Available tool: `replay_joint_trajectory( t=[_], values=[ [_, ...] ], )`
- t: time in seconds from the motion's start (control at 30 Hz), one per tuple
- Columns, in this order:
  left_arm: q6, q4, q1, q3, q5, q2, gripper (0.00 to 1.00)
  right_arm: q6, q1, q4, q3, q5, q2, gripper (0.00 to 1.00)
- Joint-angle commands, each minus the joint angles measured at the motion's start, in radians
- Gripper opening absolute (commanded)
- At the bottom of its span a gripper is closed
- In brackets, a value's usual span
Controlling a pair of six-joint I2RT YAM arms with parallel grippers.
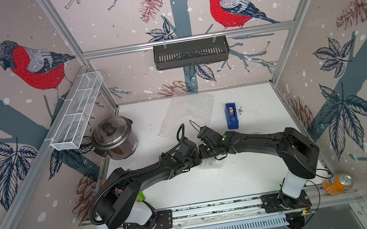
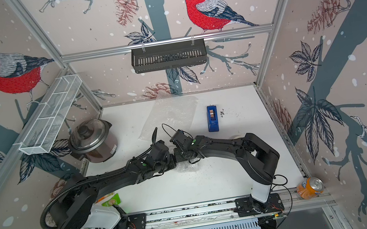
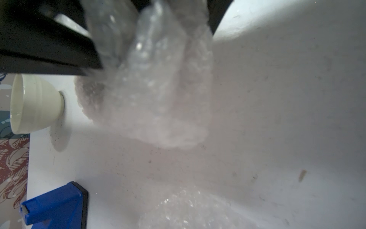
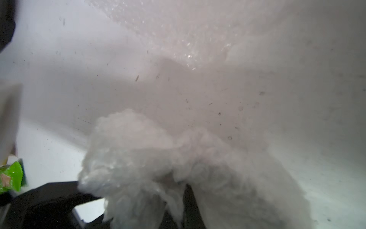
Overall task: Wrap bowls in bubble wrap
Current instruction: Wrap the bowl in bubble wrap.
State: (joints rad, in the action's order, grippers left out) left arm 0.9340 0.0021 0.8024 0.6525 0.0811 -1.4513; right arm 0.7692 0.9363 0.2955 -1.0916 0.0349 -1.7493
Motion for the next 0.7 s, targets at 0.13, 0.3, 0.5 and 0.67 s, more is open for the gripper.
replay_joint_trajectory(
  t=[0.13,0.3,0.5,0.67],
  values=[
    [0.049,-0.015,-0.062,-0.046,0.065,0.096,0.63,-0.013,-0.009,-0.055,0.013,0.060,0.017,0.00],
    [0.058,-0.033,-0.120,-0.082,0.108,0.220,0.75,-0.018,-0.025,-0.069,0.016,0.094,0.031,0.00],
    [0.030,0.019,-0.123,-0.058,0.178,0.219,0.91,-0.018,-0.037,-0.074,0.031,0.102,0.042,0.00],
    [0.009,0.032,-0.141,-0.019,0.191,0.143,0.80,0.007,-0.045,-0.072,0.054,0.079,0.074,0.00]
  ],
)
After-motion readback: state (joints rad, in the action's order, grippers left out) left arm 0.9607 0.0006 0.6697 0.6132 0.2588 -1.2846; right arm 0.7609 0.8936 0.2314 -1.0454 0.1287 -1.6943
